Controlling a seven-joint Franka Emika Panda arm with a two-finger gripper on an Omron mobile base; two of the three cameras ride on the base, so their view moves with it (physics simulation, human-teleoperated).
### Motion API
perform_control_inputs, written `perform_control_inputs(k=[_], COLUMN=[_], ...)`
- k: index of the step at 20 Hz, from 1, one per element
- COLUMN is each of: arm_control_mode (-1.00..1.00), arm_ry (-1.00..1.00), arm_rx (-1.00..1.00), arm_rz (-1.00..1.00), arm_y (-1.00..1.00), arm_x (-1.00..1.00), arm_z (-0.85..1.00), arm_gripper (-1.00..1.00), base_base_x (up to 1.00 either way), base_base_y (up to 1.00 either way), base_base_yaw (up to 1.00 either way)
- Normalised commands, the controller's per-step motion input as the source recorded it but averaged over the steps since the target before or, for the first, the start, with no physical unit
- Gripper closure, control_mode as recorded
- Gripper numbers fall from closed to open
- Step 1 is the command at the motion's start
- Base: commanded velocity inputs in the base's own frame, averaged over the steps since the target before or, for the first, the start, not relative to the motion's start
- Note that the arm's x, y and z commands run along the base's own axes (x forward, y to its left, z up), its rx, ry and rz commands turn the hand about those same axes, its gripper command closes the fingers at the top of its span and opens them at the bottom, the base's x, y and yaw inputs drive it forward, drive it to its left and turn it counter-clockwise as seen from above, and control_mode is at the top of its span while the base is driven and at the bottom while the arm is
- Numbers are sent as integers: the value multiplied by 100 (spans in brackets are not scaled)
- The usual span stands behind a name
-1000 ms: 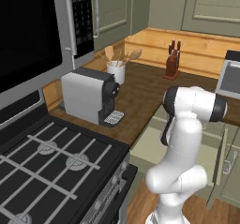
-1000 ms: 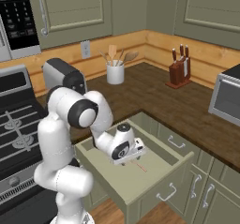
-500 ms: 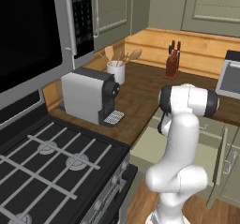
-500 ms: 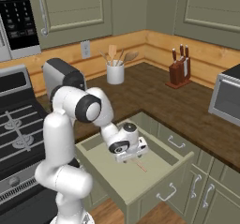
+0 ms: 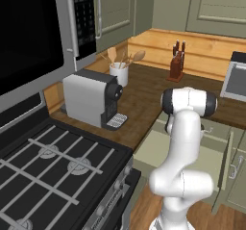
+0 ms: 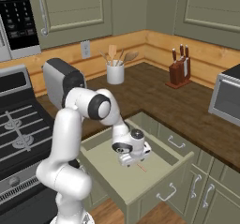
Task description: Take a straw from the drawer in front and place it inside the glass cup on the dining counter.
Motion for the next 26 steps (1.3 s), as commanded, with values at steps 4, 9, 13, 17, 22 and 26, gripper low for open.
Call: perform_control_inputs(k=[4,9,13,17,22,26], arm_control_mode=[-100,-100,-100,-100,-100,-100], arm_ry=[1,3,14,22,10,0], arm_rx=[0,0,-1,-1,0,0], arm_rz=[3,4,4,4,4,5], arm_y=[0,0,0,0,0,0], arm_x=[25,14,7,12,6,0], arm_z=[-29,-31,-42,-41,-46,-59], arm_gripper=[-100,-100,-100,-100,-100,100], base_base_x=[0,0,0,0,0,0], base_base_y=[0,0,0,0,0,0], base_base_yaw=[0,0,0,0,0,0])
